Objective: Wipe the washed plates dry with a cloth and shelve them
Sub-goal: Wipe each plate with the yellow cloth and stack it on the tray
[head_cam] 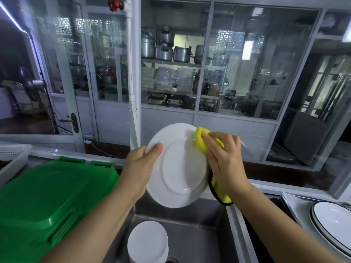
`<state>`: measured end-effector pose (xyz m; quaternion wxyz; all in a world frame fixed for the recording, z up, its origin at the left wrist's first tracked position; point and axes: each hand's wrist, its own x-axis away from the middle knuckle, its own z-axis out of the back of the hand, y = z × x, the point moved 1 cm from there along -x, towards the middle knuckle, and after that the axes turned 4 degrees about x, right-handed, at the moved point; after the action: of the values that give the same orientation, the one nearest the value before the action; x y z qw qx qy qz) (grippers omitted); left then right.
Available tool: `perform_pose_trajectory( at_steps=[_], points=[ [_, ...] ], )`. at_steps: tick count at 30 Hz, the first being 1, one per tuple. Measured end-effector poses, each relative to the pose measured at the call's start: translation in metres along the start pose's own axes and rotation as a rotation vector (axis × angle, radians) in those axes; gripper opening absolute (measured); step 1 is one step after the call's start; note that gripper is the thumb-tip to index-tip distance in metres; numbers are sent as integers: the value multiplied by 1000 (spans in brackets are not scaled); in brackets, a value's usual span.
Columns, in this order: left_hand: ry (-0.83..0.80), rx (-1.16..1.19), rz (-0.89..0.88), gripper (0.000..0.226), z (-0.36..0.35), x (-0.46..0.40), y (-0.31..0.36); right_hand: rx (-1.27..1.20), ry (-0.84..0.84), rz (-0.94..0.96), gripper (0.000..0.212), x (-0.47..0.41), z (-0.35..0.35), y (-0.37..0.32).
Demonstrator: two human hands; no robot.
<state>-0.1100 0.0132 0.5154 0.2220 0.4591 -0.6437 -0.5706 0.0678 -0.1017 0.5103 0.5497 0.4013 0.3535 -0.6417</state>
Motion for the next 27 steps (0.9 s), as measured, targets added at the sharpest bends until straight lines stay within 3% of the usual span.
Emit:
perform_pose_trajectory(
  at_steps=[2, 5, 8, 14, 19, 23, 27],
  points=[
    [-52, -42, -26, 38, -7, 2, -3, -64, 34, 1, 37, -18, 0, -18],
    [-105, -89, -29, 25, -18, 7, -1, -46, -68, 131, 41, -31, -6, -44],
    [-153, -62, -43, 20, -17, 8, 3, -136, -142, 110, 42, -35, -5, -38],
    [-45, -84, -141, 32, -5, 9, 22, -576, -133, -444, 38, -16, -10, -17],
    [31, 14, -162, 23, -5, 8, 21, -786, -119, -720, 52, 4, -15, -24],
    [-121, 87, 26, 7, 8, -4, 11, -731, -122, -678, 57, 2, -2, -15],
    [-368, -98, 147, 43, 18, -24, 22, -552, -268, -478, 65, -3, 7, -8]
  ],
)
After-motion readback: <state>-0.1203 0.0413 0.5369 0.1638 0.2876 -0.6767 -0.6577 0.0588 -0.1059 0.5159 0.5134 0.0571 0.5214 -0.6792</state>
